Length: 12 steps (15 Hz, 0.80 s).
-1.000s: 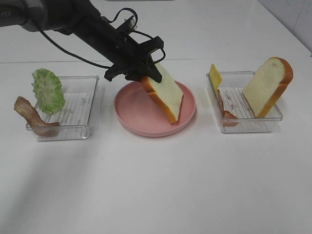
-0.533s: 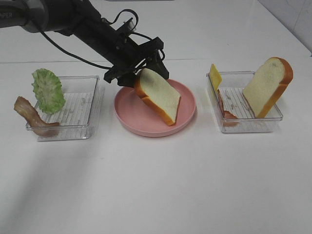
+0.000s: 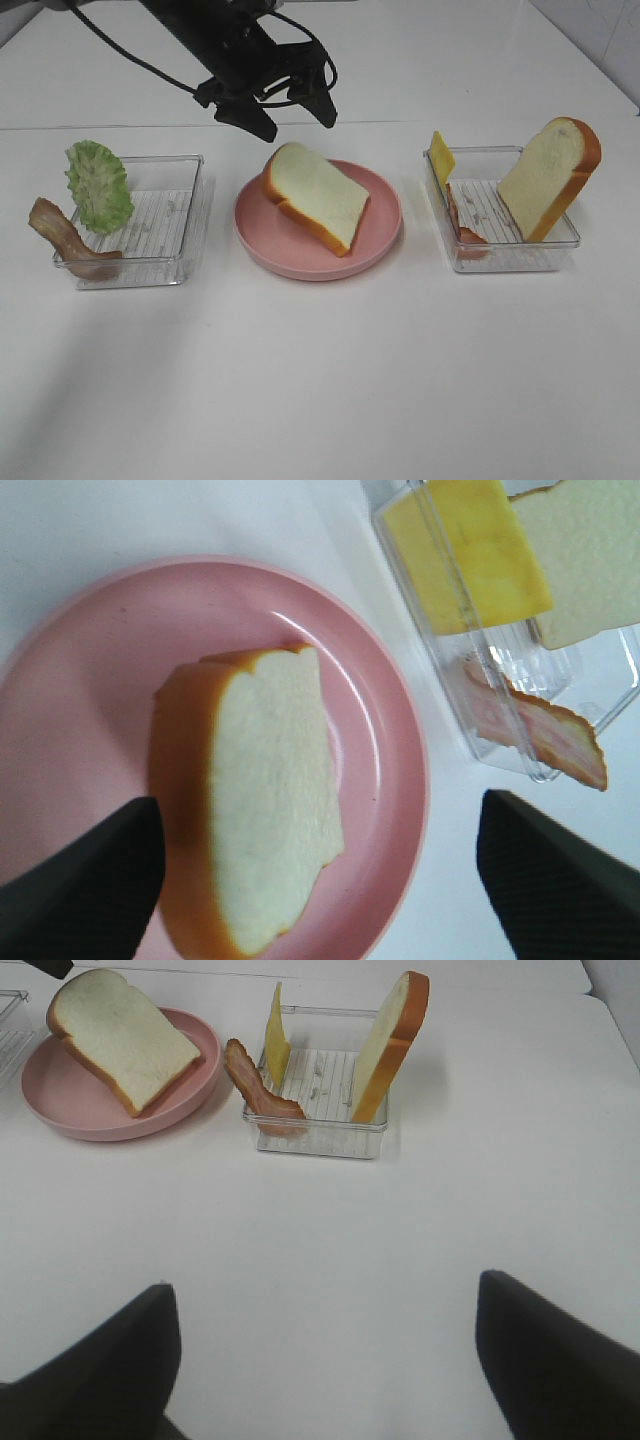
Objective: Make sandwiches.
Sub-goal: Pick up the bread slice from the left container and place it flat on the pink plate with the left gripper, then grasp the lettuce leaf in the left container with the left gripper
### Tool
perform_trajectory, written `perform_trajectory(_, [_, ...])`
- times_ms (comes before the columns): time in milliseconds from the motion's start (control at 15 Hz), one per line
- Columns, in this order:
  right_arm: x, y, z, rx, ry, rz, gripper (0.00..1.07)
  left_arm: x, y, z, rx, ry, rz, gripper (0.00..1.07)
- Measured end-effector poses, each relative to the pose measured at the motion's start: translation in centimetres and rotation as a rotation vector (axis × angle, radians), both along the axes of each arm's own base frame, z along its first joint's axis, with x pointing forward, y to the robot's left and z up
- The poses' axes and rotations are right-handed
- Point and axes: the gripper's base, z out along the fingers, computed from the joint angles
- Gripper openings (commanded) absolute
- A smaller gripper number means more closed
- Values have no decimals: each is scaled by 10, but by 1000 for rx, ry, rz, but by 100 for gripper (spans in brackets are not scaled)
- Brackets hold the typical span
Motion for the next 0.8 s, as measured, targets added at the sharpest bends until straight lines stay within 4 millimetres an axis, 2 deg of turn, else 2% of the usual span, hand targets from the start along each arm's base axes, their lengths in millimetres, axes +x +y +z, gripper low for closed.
perform_trajectory(67, [0, 0, 0, 0, 0, 0, 77, 1, 2, 13, 36, -19, 0, 81])
perform_trajectory(400, [0, 0, 0, 0, 0, 0, 77, 2, 12, 52, 105, -95, 65, 81])
perform_trajectory(800, [0, 0, 0, 0, 0, 0, 77, -3, 44, 97, 314, -248, 211, 80])
